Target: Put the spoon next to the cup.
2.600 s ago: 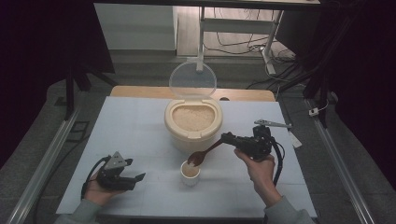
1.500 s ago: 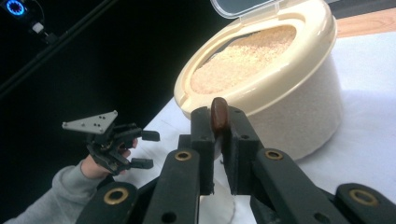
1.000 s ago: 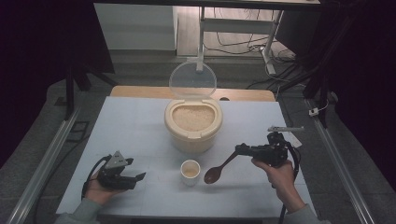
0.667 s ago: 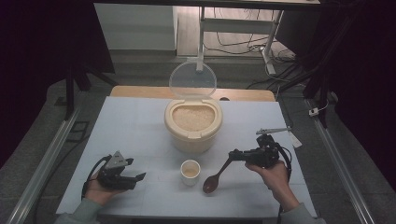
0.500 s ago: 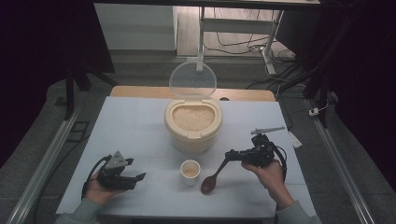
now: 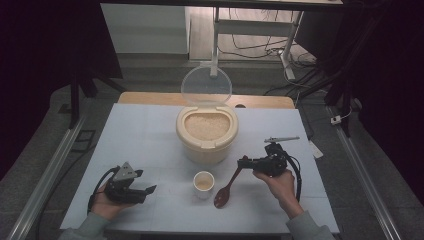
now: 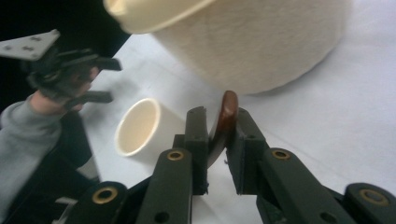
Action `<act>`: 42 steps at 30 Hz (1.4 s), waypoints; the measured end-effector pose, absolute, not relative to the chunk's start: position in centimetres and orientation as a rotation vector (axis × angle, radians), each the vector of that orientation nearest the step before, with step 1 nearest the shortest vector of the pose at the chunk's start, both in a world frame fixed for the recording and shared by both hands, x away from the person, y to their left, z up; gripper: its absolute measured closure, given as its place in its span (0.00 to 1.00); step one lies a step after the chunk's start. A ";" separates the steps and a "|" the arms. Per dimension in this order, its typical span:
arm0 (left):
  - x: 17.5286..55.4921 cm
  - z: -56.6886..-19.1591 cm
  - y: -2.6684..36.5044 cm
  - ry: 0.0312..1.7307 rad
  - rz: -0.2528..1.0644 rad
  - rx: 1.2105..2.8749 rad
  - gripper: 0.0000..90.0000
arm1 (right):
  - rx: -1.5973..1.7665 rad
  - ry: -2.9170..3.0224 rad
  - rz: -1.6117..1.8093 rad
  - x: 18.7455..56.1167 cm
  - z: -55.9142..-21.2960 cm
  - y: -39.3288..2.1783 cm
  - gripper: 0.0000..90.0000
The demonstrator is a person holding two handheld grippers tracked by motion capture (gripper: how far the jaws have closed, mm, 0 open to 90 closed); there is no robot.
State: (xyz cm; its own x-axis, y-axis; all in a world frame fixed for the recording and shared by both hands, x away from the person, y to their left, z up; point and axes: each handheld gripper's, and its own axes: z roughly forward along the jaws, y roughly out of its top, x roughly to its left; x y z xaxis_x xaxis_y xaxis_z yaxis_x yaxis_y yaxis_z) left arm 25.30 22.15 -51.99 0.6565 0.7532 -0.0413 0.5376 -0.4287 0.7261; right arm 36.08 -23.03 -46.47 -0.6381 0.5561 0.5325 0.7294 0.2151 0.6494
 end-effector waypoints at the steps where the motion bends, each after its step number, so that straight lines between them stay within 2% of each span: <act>1: 25.3 -52.0 22.2 0.996 0.376 2.138 0.27 | -1.238 -2.297 -1.399 36.2 -46.7 -23.0 0.85; 17: 25.3 -52.1 22.1 0.995 0.373 2.142 0.27 | -1.401 -2.311 -1.389 38.1 -50.9 -22.8 0.72; 42: 25.3 -52.1 22.0 0.993 0.373 2.150 0.27 | -1.535 -2.509 -1.269 38.5 -52.1 -22.3 0.46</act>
State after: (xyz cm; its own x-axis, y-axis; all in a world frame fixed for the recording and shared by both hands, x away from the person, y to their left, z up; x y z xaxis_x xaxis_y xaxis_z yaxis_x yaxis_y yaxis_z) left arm 25.29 21.97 -52.13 0.6602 0.7501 -0.0383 0.5394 -0.4380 0.7192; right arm 38.50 -22.26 -52.07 -0.5391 0.7746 0.3307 0.7255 0.2277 0.6495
